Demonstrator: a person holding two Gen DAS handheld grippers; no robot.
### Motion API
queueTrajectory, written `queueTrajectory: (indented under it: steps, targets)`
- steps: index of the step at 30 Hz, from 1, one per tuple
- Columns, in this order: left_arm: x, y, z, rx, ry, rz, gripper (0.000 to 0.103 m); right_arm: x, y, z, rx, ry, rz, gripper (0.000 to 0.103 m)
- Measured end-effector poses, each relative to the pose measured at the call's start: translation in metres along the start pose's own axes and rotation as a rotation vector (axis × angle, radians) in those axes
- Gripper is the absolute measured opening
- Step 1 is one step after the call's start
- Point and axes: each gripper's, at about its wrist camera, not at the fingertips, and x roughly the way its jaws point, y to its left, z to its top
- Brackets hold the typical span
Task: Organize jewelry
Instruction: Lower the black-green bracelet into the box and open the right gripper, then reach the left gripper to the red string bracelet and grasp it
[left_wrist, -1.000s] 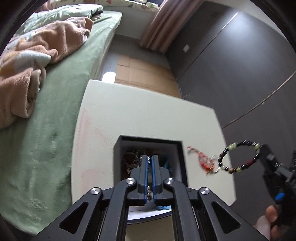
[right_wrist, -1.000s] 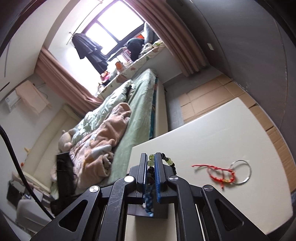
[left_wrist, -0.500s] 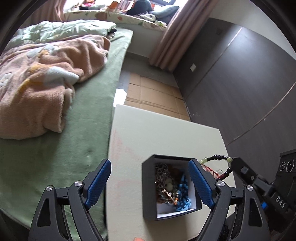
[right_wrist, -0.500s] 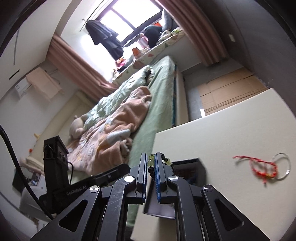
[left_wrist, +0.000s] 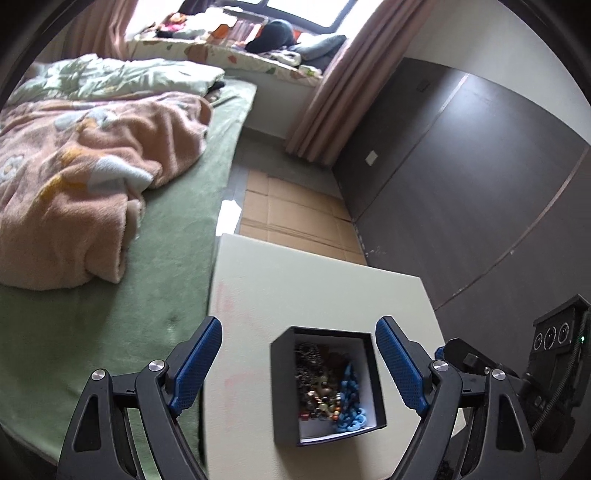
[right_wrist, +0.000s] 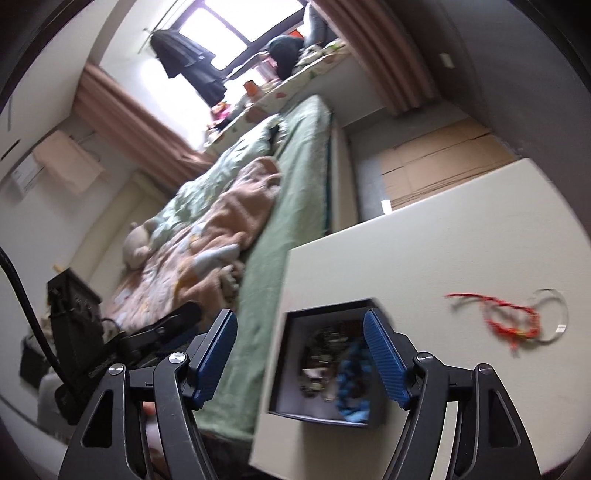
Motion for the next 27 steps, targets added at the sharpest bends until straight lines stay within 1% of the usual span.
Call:
queueTrajectory:
  steps: [7,11,15,19,21,25,27]
  targets:
    - [0.005,-0.031,-0.006,0.083,-0.011,-0.027,0.086,-0.037,-0.035,0.002,0.048,-0.031,-0.107,0.072]
    - [0.013,-0.046,-0.01,0.108,0.004,-0.04,0.086,-0.06,-0.06,0.005,0.115,-0.053,-0.159,0.072]
    - [0.023,-0.062,-0.013,0.127,0.02,-0.066,0.086,-0.074,-0.08,0.008,0.16,-0.049,-0.21,0.072]
    - [0.037,-0.081,-0.019,0.159,0.059,-0.066,0.086,-0.084,-0.097,0.009,0.202,-0.041,-0.231,0.072]
    - [0.046,-0.093,-0.024,0.19,0.081,-0.069,0.086,-0.087,-0.107,0.01,0.225,-0.027,-0.228,0.072]
    - [0.064,-0.118,-0.03,0.25,0.135,-0.061,0.086,-0.091,-0.124,0.011,0.256,-0.001,-0.261,0.072]
    - [0.073,-0.133,-0.033,0.282,0.166,-0.06,0.084,-0.089,-0.133,0.01,0.284,0.012,-0.261,0.072]
